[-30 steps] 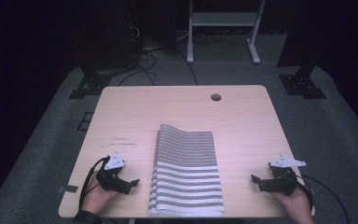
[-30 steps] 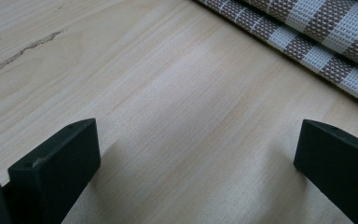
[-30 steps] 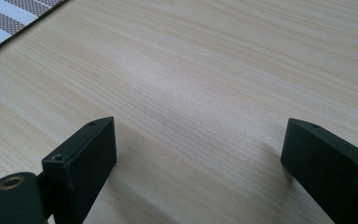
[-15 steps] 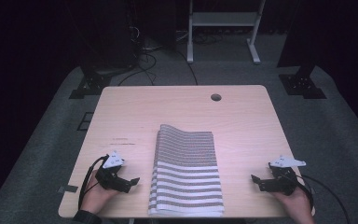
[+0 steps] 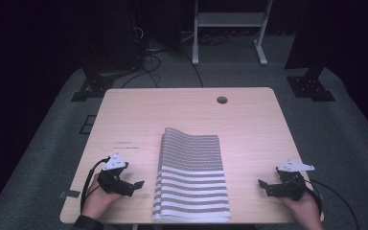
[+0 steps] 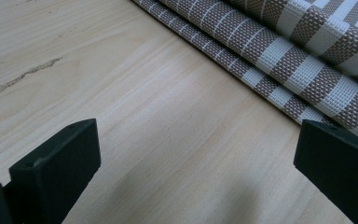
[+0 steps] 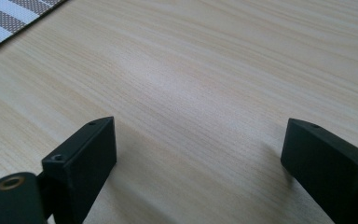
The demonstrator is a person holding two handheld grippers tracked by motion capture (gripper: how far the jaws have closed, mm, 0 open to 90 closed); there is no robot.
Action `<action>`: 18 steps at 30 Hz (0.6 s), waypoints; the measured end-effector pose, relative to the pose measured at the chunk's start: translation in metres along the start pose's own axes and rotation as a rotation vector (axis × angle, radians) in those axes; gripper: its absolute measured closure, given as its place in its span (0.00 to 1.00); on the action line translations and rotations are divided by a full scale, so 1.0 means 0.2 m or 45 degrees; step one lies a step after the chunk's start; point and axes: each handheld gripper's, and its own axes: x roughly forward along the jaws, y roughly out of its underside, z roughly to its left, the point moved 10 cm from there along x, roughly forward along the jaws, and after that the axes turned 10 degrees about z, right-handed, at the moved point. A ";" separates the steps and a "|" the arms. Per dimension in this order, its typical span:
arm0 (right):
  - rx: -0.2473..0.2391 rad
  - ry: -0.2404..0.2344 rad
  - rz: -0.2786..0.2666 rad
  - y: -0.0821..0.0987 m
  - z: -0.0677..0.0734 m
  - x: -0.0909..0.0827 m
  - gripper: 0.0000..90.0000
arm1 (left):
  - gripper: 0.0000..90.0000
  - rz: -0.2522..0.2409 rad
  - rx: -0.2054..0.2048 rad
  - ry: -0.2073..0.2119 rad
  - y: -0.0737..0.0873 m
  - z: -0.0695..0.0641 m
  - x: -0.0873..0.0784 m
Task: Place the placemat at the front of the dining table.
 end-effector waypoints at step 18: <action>0.000 0.000 0.000 0.00 0.00 0.00 0.10 | 0.00 -0.028 0.000 0.029 -0.11 -0.04 -0.03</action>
